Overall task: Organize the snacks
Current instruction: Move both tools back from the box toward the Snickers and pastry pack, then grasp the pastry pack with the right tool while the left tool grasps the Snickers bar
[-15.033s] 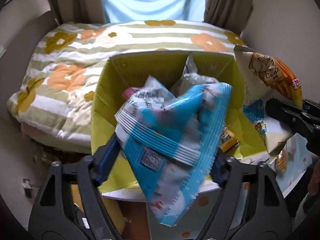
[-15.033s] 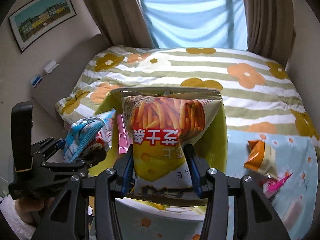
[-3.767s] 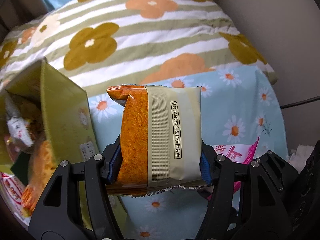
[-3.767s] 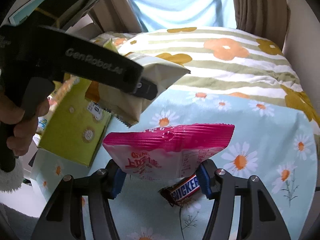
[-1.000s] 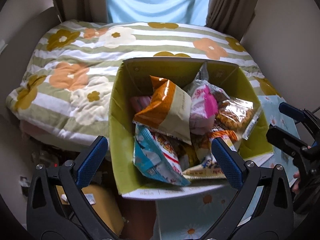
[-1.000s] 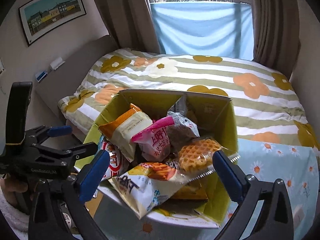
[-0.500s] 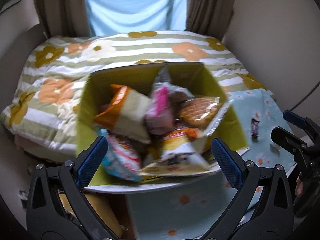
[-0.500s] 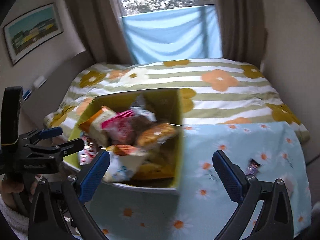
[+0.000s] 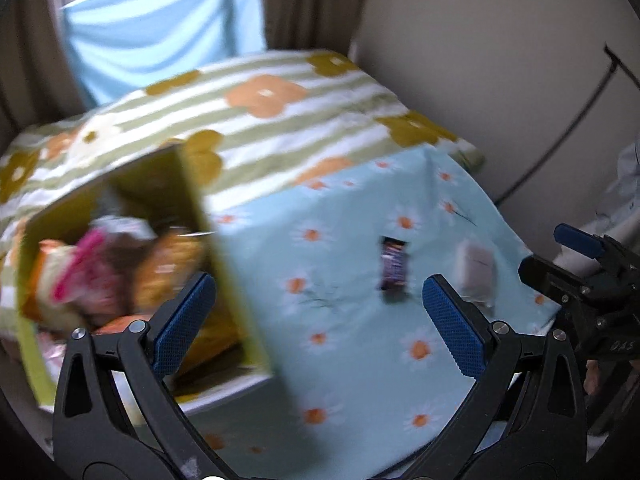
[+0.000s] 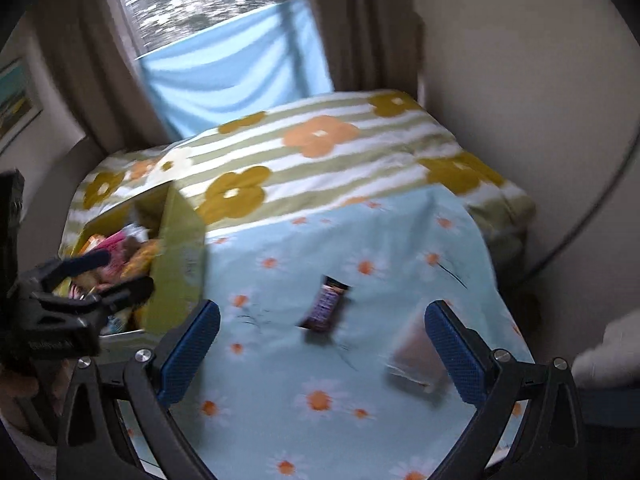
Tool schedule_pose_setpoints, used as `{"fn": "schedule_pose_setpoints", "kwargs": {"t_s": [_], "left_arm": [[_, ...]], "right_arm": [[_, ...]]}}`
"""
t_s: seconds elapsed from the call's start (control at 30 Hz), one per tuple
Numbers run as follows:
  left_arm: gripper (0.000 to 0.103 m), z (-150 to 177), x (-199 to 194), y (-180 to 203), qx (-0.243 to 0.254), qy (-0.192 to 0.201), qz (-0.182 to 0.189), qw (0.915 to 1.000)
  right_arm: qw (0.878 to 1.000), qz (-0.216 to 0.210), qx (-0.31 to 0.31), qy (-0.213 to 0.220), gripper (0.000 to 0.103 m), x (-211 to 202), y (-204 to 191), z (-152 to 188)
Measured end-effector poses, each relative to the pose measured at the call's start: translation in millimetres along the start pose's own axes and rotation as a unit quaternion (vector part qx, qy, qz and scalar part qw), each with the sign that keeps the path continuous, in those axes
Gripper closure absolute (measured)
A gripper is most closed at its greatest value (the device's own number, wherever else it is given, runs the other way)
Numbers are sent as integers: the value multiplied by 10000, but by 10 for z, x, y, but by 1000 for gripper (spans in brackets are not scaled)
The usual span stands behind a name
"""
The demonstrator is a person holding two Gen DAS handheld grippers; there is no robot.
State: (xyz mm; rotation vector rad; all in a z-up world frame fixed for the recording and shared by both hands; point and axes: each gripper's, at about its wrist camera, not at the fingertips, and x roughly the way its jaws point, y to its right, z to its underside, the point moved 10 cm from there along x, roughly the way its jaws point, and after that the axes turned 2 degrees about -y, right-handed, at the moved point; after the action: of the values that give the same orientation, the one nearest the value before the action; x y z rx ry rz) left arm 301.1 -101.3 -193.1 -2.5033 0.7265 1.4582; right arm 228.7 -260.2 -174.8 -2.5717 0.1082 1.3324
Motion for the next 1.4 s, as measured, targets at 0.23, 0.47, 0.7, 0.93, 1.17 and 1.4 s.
{"fn": "schedule_pose_setpoints", "kwargs": {"t_s": [0.23,0.47,0.7,0.93,1.17,1.4], "left_arm": [[1,89,641,686,234,-679,119,9973],[3,164,1292,833,429,-1262,54,9911],[21,278,1833,851,637,-1752,79,9824],[38,403,2055,942,1024,-1909,209,9760],[44,413,2096,947,1387,-1824,156,9733],[68,295,2114,939,1510,-1693,186,9738]], "right_arm": [[9957,270,608,-648,1,249,750,253],[9866,169,1122,-1170,1,664,1082,561],[9794,304,1552,-1258,1,960,1127,693],[9722,587,1927,-1195,1,1150,1126,708],[9684,836,1971,-1282,1,1270,1114,711],[9635,1088,2051,-1331,5,1356,1148,713]]}}
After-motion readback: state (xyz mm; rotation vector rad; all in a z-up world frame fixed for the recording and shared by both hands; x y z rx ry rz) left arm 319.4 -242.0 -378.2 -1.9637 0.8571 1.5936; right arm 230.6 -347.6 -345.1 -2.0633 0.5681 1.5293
